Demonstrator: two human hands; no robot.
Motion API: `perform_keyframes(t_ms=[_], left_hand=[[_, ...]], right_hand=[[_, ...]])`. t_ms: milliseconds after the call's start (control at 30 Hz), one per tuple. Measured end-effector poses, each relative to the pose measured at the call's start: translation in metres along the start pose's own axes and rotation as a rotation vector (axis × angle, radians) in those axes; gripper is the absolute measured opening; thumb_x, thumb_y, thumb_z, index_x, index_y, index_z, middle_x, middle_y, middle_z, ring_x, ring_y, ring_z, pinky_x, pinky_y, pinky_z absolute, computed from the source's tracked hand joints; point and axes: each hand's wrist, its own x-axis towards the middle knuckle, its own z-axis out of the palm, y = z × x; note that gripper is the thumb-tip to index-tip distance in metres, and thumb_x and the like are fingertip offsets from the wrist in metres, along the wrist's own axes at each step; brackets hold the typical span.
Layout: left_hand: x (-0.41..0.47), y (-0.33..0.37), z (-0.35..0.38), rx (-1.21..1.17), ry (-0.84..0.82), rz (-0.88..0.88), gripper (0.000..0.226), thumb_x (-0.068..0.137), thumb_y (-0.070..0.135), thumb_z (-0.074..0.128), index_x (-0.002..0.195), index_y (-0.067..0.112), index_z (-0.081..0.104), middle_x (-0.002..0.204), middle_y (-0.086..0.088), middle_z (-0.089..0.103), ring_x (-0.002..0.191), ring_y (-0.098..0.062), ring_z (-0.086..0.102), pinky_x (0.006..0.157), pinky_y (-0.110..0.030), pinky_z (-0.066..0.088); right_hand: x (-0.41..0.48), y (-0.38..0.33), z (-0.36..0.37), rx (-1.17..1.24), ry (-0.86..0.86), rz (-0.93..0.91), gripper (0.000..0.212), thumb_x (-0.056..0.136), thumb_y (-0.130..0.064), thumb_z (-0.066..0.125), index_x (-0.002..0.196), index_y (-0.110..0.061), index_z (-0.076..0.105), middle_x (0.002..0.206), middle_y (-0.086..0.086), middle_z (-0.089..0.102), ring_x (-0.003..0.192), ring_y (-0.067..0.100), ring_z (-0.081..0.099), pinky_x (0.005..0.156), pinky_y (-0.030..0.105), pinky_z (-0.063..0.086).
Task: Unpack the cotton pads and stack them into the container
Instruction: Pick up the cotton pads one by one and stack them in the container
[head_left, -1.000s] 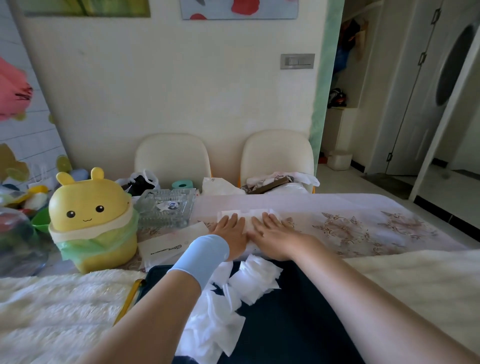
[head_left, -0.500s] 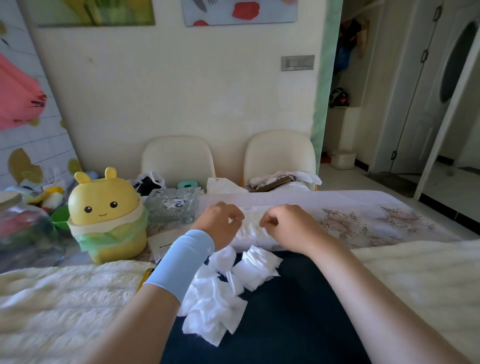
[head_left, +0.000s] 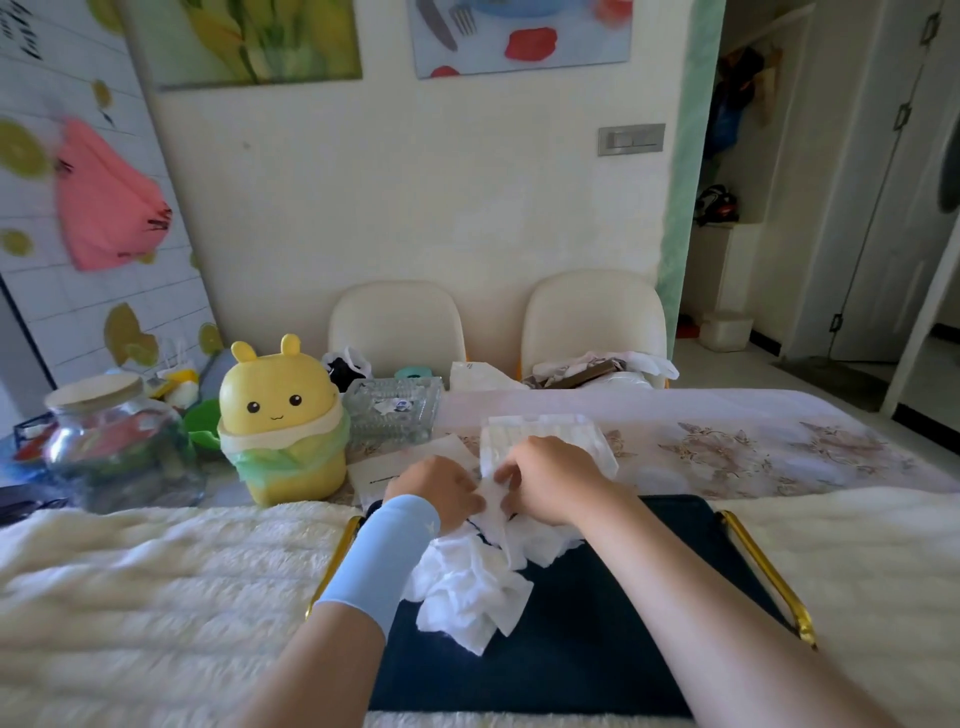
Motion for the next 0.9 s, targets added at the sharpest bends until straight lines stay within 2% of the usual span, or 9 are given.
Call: perform_keyframes(t_ms=[133, 233, 300, 367, 500, 567, 700, 800, 900], left_hand=[[-0.011, -0.004, -0.007, -0.262, 0.068, 0.171, 0.01, 0.09, 0.03, 0.065, 0.082, 0.026, 0.06, 0.08, 0.008, 0.059, 0.071, -0.012, 0.053, 0.063, -0.022, 0.042], [-0.025, 0.0, -0.015, -0.581, 0.098, 0.229, 0.005, 0.091, 0.017, 0.066, 0.086, 0.018, 0.065, 0.081, -0.002, 0.071, 0.073, -0.018, 0.067, 0.074, -0.028, 0.056], [-0.036, 0.004, -0.018, -0.792, 0.095, 0.246, 0.005, 0.092, 0.008, 0.065, 0.089, 0.012, 0.066, 0.079, -0.004, 0.071, 0.067, -0.013, 0.069, 0.069, -0.028, 0.059], [-0.045, 0.009, -0.019, -0.881, 0.107, 0.274, 0.005, 0.094, 0.008, 0.062, 0.093, 0.007, 0.066, 0.078, -0.004, 0.069, 0.063, -0.01, 0.066, 0.065, -0.026, 0.057], [-0.057, 0.012, -0.012, -0.949, 0.121, 0.261, 0.006, 0.096, 0.015, 0.062, 0.1, 0.013, 0.065, 0.094, -0.017, 0.073, 0.086, -0.038, 0.071, 0.081, -0.049, 0.06], [-0.063, 0.012, -0.008, -0.971, 0.116, 0.238, 0.01, 0.095, 0.014, 0.063, 0.105, 0.015, 0.063, 0.098, -0.018, 0.072, 0.088, -0.039, 0.071, 0.079, -0.049, 0.061], [-0.072, 0.012, -0.001, -1.013, 0.261, 0.154, 0.012, 0.092, 0.009, 0.066, 0.101, 0.015, 0.061, 0.089, -0.007, 0.07, 0.071, -0.019, 0.072, 0.064, -0.027, 0.058], [-0.077, 0.009, 0.004, -0.807, 0.412, 0.053, 0.01, 0.091, 0.029, 0.066, 0.091, 0.021, 0.062, 0.087, -0.001, 0.07, 0.076, -0.021, 0.069, 0.076, -0.037, 0.059], [-0.089, 0.014, 0.0, -1.051, 0.088, -0.003, 0.051, 0.096, 0.054, 0.051, 0.095, 0.007, 0.071, 0.085, -0.008, 0.077, 0.082, -0.03, 0.074, 0.079, -0.04, 0.06]], right_hand=[[-0.014, 0.006, -0.005, 0.283, 0.047, -0.003, 0.048, 0.087, -0.033, 0.072, 0.132, -0.033, 0.057, 0.119, -0.013, 0.062, 0.111, 0.011, 0.059, 0.094, 0.031, 0.048], [-0.025, 0.009, -0.011, 0.596, 0.074, -0.064, 0.033, 0.088, -0.02, 0.071, 0.12, -0.027, 0.069, 0.113, -0.013, 0.07, 0.108, 0.007, 0.065, 0.1, 0.032, 0.051], [-0.033, 0.008, -0.016, 0.795, 0.092, -0.09, 0.023, 0.089, -0.013, 0.073, 0.11, -0.023, 0.073, 0.102, -0.005, 0.077, 0.1, 0.012, 0.071, 0.096, 0.034, 0.055], [-0.038, 0.008, -0.018, 0.882, 0.133, -0.084, 0.024, 0.089, -0.016, 0.075, 0.112, -0.019, 0.073, 0.102, -0.002, 0.077, 0.099, 0.016, 0.072, 0.095, 0.039, 0.056], [-0.046, 0.011, -0.016, 1.039, 0.087, -0.042, 0.028, 0.089, -0.019, 0.076, 0.116, -0.017, 0.072, 0.105, 0.0, 0.077, 0.102, 0.023, 0.072, 0.089, 0.044, 0.059], [-0.051, 0.012, -0.014, 1.043, 0.064, -0.048, 0.02, 0.09, -0.021, 0.075, 0.109, -0.02, 0.074, 0.102, -0.002, 0.077, 0.098, 0.022, 0.072, 0.078, 0.036, 0.058], [-0.056, 0.013, -0.007, 0.888, 0.165, -0.032, 0.014, 0.086, -0.029, 0.078, 0.092, -0.018, 0.073, 0.084, -0.012, 0.069, 0.08, 0.006, 0.062, 0.074, 0.023, 0.048], [-0.057, 0.011, -0.005, 0.73, 0.352, -0.06, 0.015, 0.083, -0.033, 0.079, 0.094, -0.025, 0.072, 0.094, -0.017, 0.07, 0.087, -0.003, 0.063, 0.078, 0.017, 0.046], [-0.06, 0.004, -0.004, 0.627, 0.531, -0.207, 0.012, 0.083, -0.023, 0.078, 0.089, -0.028, 0.069, 0.099, -0.017, 0.07, 0.094, -0.004, 0.061, 0.076, 0.009, 0.044]])
